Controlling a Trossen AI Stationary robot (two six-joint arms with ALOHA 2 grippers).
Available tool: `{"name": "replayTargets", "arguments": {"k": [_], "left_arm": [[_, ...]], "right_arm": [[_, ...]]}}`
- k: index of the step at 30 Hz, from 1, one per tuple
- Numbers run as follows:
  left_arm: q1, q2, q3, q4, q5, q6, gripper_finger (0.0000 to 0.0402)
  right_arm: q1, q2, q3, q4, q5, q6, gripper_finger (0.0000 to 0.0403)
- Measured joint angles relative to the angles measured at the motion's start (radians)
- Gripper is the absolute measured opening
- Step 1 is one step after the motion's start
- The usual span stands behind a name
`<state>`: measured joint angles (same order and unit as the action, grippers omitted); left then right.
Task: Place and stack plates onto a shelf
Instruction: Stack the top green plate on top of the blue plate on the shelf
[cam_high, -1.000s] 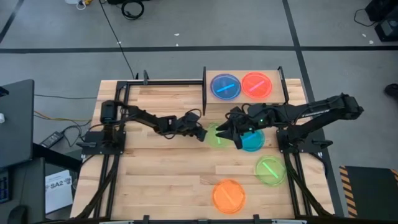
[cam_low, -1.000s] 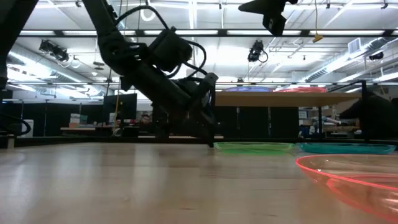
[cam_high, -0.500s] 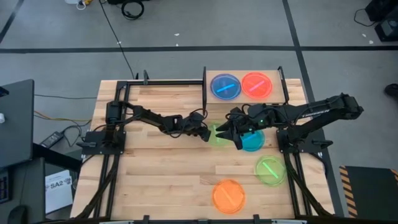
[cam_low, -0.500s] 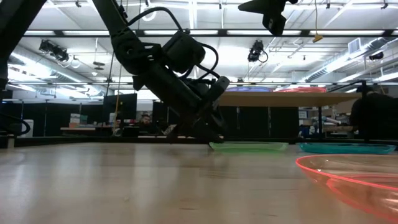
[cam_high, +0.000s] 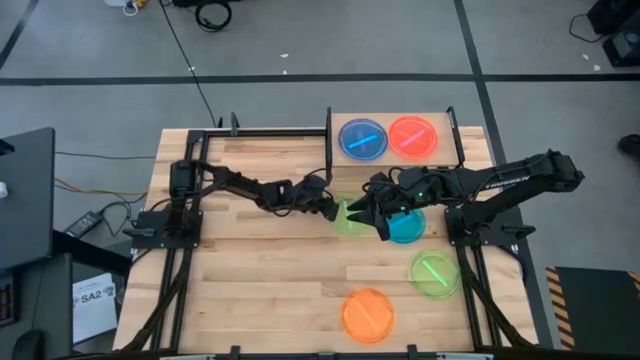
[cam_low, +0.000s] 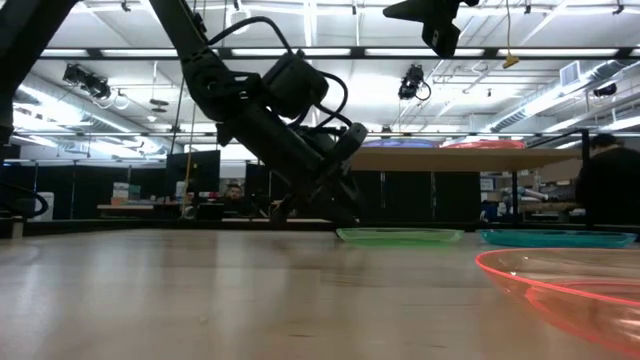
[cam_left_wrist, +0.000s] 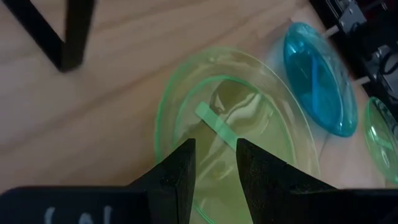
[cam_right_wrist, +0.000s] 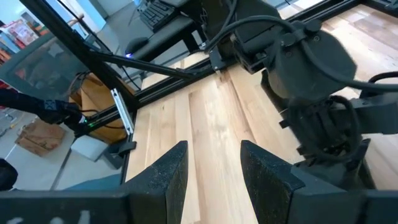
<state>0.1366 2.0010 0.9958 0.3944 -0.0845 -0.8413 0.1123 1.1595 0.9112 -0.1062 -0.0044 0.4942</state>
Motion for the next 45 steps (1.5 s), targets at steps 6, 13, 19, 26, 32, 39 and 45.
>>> {"name": "replayTargets", "arguments": {"k": [6, 13, 19, 26, 32, 39, 45], "left_arm": [[0.031, 0.0, 0.0, 0.006, 0.0, 0.0, 0.0123], [0.053, -0.001, 0.0, 0.0, 0.009, 0.0, 0.0123], [0.052, -0.002, 0.0, -0.093, 0.01, -0.005, 0.0123], [0.025, -0.005, 0.0, -0.125, 0.005, -0.003, 0.0123], [0.0, -0.005, 0.0, -0.127, 0.007, -0.015, 0.0123], [-0.006, -0.005, 0.0, -0.134, 0.009, -0.025, 0.0116], [-0.005, -0.004, 0.0, -0.14, 0.01, -0.027, 0.007]], "right_arm": [[0.0, 0.0, 0.0, 0.0, 0.0, -0.005, 0.0153], [0.0, 0.0, 0.0, 0.0, 0.001, -0.008, 0.0153], [0.0, 0.0, 0.0, 0.0, 0.005, -0.008, 0.0153], [0.0, 0.0, 0.0, 0.0, 0.005, -0.008, 0.0153], [0.0, 0.0, 0.0, 0.0, 0.005, -0.008, 0.0153], [0.0, 0.0, 0.0, 0.0, 0.005, -0.008, 0.0153], [0.0, 0.0, 0.0, 0.0, 0.005, -0.008, 0.0153]]}}
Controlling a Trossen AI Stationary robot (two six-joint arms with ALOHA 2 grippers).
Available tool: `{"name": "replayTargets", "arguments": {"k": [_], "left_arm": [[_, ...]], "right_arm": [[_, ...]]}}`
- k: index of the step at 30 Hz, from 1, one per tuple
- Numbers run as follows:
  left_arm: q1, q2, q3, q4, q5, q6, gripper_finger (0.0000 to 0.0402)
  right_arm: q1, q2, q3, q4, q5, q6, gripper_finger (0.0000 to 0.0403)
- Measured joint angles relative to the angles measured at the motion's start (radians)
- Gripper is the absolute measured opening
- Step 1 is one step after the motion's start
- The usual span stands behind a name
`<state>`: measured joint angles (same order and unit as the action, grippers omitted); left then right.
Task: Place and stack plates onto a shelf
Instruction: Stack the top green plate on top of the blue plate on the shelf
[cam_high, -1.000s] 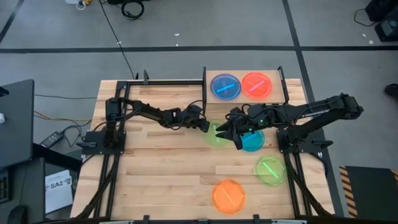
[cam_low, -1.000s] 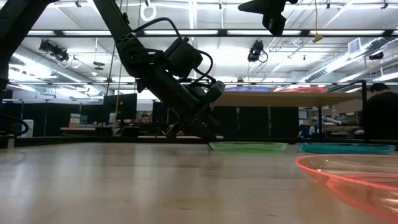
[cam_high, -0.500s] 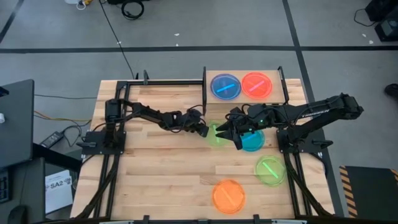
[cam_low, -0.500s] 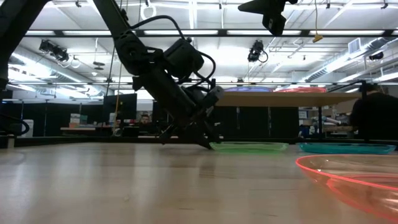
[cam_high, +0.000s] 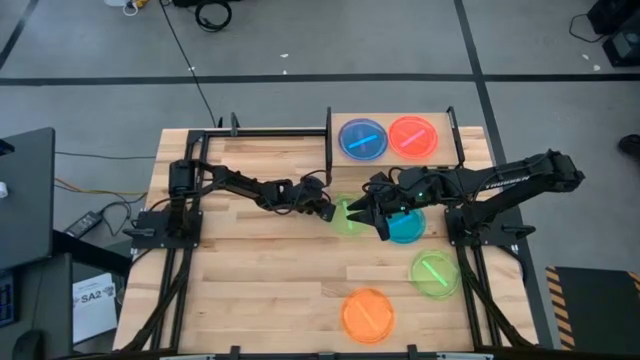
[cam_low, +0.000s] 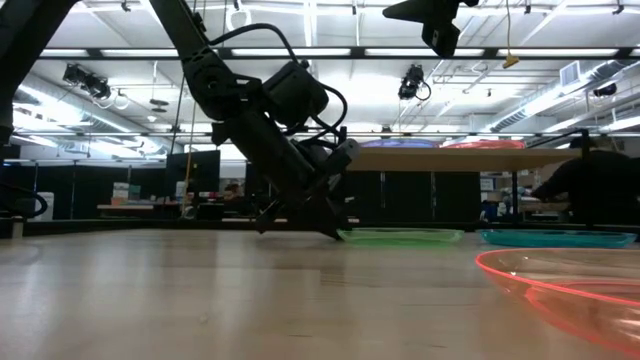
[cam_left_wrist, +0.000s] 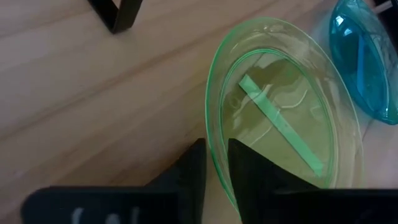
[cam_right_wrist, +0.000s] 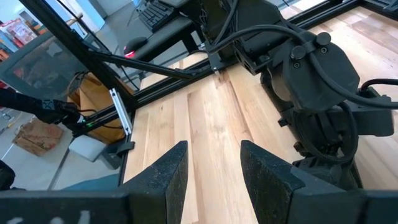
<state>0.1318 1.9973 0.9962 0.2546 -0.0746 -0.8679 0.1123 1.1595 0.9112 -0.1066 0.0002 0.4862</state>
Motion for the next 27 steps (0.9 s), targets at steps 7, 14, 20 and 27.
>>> {"name": "replayTargets", "arguments": {"k": [7, 14, 20, 27], "left_arm": [[-0.001, 0.002, -0.001, 0.001, 0.009, 0.02, 0.0011], [0.0, 0.002, -0.001, 0.017, 0.008, 0.03, 0.001], [0.0, -0.018, -0.003, 0.029, 0.009, 0.067, 0.0006], [-0.002, -0.086, -0.002, 0.039, 0.031, 0.1, 0.0007]], "right_arm": [[0.0, 0.0, 0.0, 0.0, 0.0, 0.0, 0.0153], [0.0, 0.0, 0.0, 0.0, -0.001, 0.0, 0.0153], [0.0, -0.001, 0.0, 0.0, -0.001, 0.008, 0.0153], [0.0, -0.001, 0.0, 0.001, -0.031, 0.011, 0.0153]]}}
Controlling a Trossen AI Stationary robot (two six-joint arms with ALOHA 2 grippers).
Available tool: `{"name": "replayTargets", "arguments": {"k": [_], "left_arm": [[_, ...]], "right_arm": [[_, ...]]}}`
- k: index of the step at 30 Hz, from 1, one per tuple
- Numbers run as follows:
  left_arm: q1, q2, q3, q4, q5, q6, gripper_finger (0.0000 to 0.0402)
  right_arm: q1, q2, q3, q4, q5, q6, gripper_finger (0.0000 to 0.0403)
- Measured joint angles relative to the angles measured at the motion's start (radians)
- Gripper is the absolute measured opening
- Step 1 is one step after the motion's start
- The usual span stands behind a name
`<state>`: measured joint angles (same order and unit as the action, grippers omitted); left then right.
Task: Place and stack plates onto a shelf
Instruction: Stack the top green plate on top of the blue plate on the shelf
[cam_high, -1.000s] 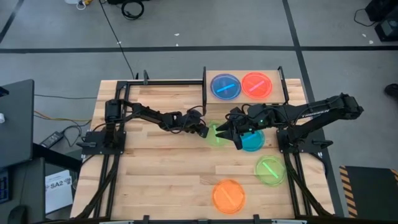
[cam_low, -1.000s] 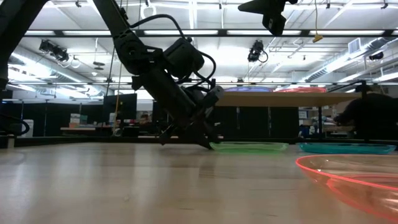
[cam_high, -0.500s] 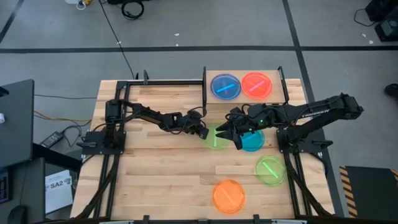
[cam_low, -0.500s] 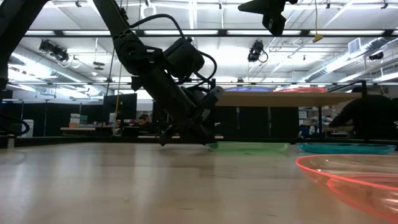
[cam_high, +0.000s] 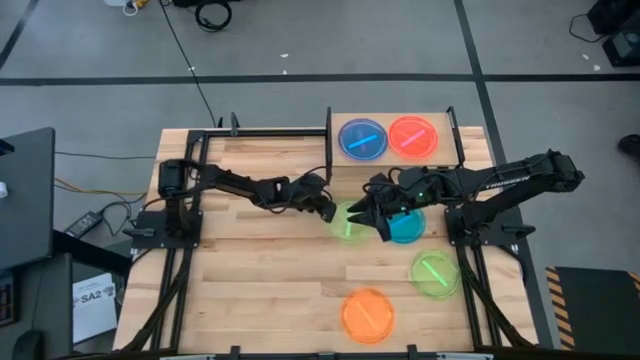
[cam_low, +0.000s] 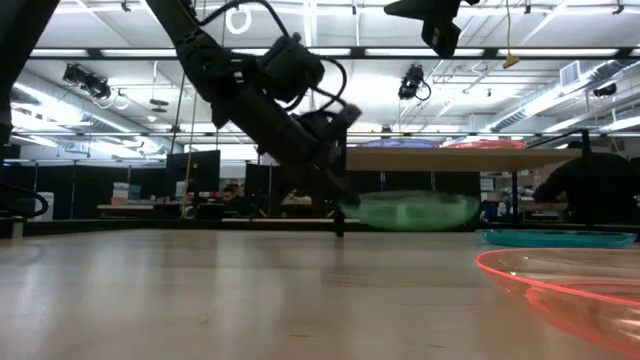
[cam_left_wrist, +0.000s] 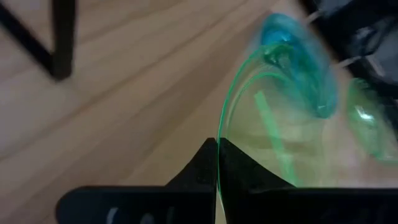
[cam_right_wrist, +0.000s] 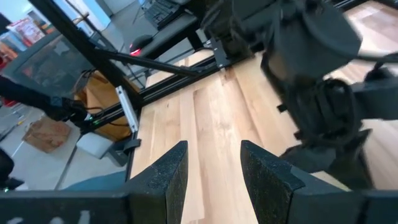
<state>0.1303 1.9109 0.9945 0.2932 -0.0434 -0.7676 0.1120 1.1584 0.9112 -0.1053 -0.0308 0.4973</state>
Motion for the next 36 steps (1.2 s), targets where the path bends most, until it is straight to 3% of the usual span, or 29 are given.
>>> {"name": "replayTargets", "arguments": {"k": [17, 29, 36], "left_arm": [[-0.007, -0.199, 0.0, -0.033, 0.024, 0.059, 0.0007], [0.099, -0.304, 0.002, 0.017, 0.023, 0.074, 0.0007], [0.187, -0.295, 0.145, -0.059, 0.066, 0.145, 0.0007]], "right_arm": [[0.0, -0.063, 0.0, 0.012, -0.026, 0.006, 0.0153], [0.0, -0.123, 0.0, 0.027, -0.022, 0.005, 0.0153], [0.0, -0.122, 0.0, 0.029, -0.022, 0.005, 0.0153]]}}
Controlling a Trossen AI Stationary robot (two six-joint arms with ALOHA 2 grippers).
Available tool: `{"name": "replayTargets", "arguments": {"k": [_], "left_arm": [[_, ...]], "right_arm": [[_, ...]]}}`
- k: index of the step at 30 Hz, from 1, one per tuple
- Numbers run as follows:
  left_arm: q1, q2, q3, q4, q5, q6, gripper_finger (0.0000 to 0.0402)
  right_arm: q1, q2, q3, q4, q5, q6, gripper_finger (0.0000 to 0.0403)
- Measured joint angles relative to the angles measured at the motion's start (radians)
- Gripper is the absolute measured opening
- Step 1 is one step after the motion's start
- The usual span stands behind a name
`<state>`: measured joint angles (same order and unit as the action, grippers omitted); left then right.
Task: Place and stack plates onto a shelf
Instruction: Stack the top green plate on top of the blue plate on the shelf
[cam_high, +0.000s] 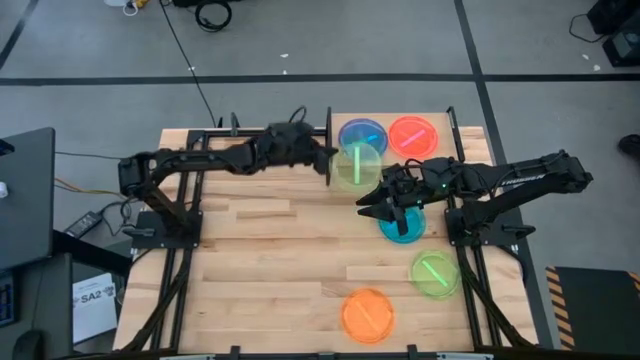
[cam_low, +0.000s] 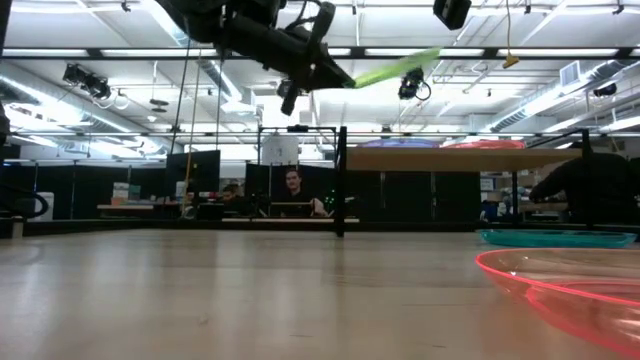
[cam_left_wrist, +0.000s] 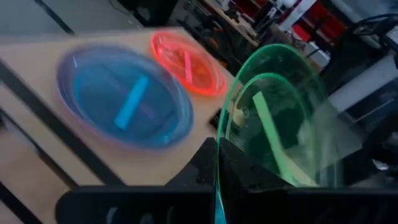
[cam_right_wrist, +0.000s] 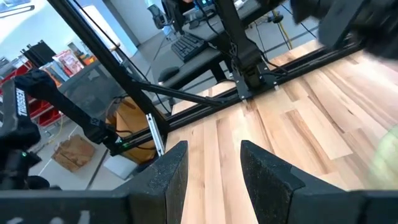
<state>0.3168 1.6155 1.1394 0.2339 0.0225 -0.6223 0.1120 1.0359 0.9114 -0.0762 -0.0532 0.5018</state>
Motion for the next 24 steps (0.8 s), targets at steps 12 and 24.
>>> {"name": "replayTargets", "arguments": {"k": [12, 24], "left_arm": [[0.113, 0.001, 0.29, -0.207, -0.037, 0.188, 0.0007], [0.173, 0.086, 0.315, -0.192, -0.03, 0.224, 0.0007]], "right_arm": [[0.0, 0.0, 0.0, 0.004, 0.008, 0.0, 0.0153], [0.0, 0.001, 0.0, 0.024, 0.008, -0.006, 0.0153]]}}
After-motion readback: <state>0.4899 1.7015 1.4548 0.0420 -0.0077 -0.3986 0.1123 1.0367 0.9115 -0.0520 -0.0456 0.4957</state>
